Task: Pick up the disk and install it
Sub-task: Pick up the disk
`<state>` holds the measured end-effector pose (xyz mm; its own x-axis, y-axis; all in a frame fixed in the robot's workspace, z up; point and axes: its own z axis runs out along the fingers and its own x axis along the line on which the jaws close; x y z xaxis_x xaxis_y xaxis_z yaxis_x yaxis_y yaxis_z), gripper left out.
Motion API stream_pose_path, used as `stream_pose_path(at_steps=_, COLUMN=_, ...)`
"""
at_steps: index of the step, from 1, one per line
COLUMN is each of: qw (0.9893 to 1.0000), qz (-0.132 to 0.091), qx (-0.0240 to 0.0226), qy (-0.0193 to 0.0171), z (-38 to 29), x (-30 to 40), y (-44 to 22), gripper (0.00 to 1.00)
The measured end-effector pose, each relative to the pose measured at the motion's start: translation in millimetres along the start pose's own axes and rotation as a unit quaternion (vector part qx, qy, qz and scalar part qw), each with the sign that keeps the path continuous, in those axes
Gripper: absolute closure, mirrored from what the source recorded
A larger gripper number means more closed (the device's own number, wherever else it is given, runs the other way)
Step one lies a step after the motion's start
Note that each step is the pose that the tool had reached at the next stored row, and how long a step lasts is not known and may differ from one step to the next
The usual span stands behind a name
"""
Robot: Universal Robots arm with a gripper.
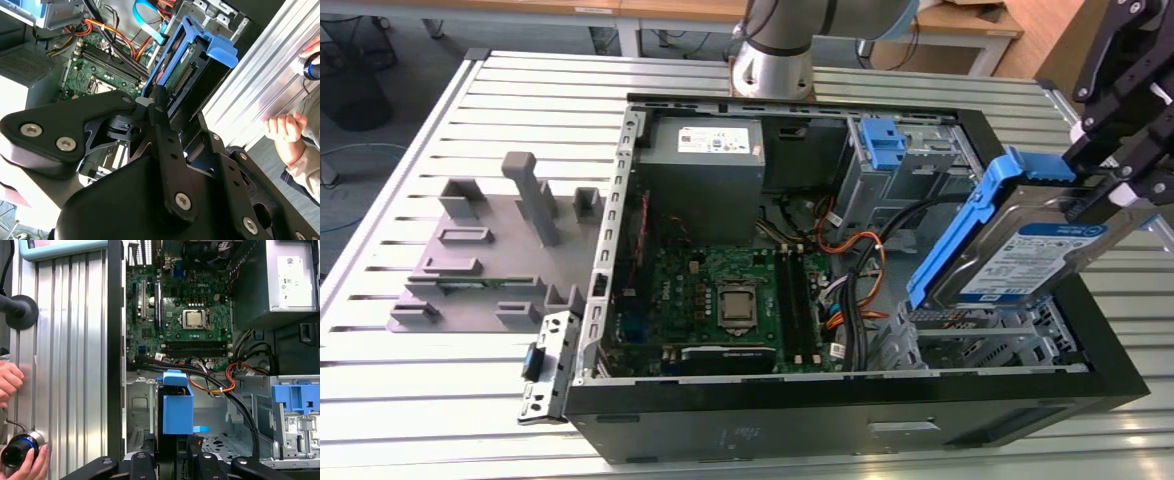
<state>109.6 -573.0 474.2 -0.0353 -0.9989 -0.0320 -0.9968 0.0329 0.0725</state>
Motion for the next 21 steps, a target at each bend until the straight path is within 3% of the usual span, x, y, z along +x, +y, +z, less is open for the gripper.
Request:
stream_pose_path(at_steps=3, qw=1.0000, qz=0.000, qx=0.0000, qy=0.0000, z=-0.1, x=0.1, y=-4.3, gripper=0.65)
stream_pose_path(at_steps=8, qw=1.0000, qz=0.000, qx=0.0000, qy=0.0000, z=-0.1, x=0.2, y=-4.6, gripper=0.65)
stream_pose_path(at_steps=21, qw=0.9998, qz=-0.018, qx=0.0002, qy=0.0012, z=9.6, x=1.4, y=-5.3, gripper=0.65)
